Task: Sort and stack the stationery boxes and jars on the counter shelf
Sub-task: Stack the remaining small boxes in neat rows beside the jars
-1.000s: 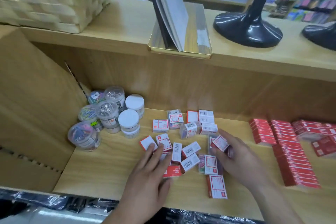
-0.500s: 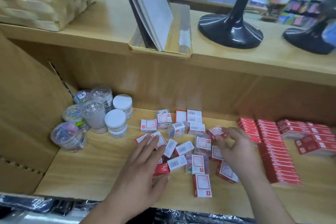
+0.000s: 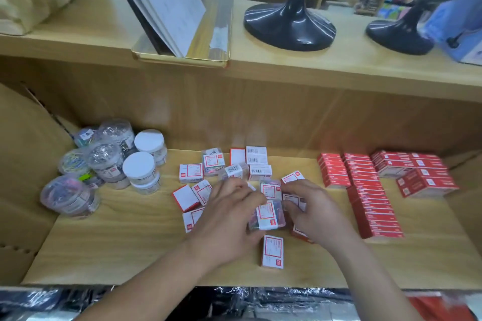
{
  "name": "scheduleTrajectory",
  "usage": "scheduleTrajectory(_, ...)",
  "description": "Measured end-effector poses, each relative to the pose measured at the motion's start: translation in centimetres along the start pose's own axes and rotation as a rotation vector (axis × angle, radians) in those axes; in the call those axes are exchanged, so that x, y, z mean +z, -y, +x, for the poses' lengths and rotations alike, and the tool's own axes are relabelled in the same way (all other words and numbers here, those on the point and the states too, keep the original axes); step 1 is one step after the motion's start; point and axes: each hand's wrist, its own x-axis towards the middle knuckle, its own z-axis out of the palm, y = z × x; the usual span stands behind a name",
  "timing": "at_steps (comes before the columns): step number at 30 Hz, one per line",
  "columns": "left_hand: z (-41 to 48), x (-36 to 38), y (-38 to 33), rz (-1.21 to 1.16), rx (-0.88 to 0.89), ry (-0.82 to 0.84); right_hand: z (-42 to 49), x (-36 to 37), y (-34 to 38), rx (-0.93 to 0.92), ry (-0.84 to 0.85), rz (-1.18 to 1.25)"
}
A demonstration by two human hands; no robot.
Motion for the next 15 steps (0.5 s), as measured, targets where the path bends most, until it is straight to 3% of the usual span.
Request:
scheduleTrajectory(9,-7.0,-4.7,2.2,-0.311,-0.360,-0.271,1.9,0.6,3.1,-0.084,0.078,-0.228)
scheduleTrajectory(15,-10.6,-5.6,3.7,-0.311,-0.519,-0.320,1.9,0.3,4.1,-0.141,0.041,-0.348)
